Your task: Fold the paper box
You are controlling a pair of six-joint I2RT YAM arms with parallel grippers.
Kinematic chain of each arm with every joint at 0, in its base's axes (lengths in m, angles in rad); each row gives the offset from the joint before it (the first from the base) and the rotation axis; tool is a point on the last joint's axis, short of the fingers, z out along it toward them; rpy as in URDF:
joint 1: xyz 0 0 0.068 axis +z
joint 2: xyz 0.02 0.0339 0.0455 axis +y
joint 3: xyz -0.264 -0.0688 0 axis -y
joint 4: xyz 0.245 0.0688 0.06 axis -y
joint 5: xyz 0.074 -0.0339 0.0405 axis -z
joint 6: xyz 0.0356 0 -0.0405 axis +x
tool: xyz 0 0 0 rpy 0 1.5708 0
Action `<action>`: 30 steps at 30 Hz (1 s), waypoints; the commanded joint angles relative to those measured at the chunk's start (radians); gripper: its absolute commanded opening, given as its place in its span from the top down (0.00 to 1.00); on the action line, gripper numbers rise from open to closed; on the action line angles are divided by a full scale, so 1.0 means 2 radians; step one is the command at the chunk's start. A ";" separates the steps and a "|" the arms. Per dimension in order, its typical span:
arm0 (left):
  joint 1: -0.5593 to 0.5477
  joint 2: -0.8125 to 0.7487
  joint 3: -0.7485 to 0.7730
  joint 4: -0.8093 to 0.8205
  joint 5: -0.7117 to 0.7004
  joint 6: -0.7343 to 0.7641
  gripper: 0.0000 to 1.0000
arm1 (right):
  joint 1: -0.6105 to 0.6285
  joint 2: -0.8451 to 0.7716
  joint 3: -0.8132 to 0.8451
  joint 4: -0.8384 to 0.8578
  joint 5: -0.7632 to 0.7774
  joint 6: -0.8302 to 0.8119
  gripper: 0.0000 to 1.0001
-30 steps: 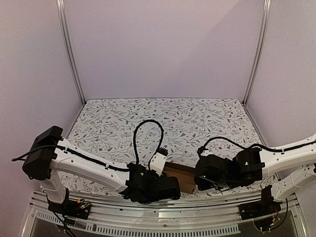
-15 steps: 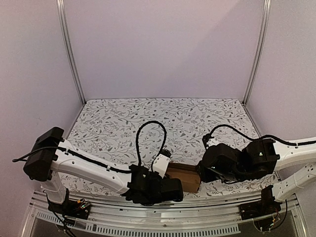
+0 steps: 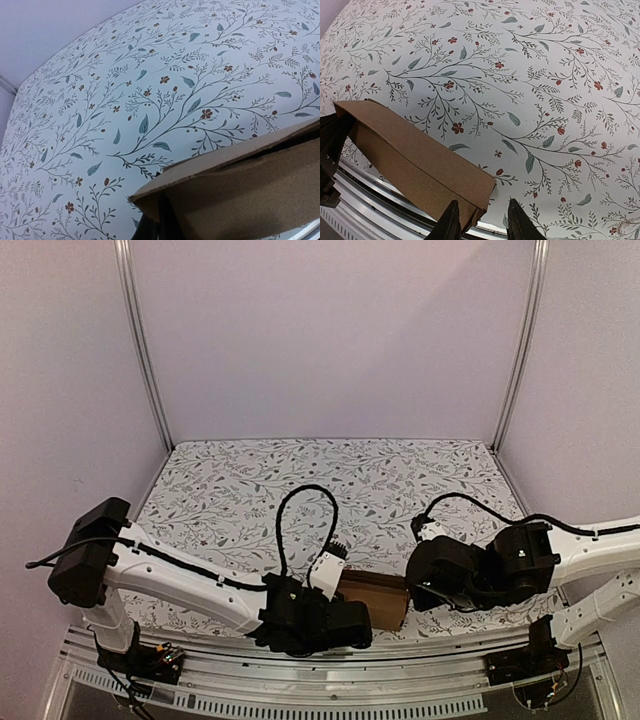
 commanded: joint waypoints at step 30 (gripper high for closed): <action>-0.013 0.029 0.002 -0.022 0.090 0.001 0.96 | 0.045 0.070 -0.048 0.073 -0.030 0.055 1.00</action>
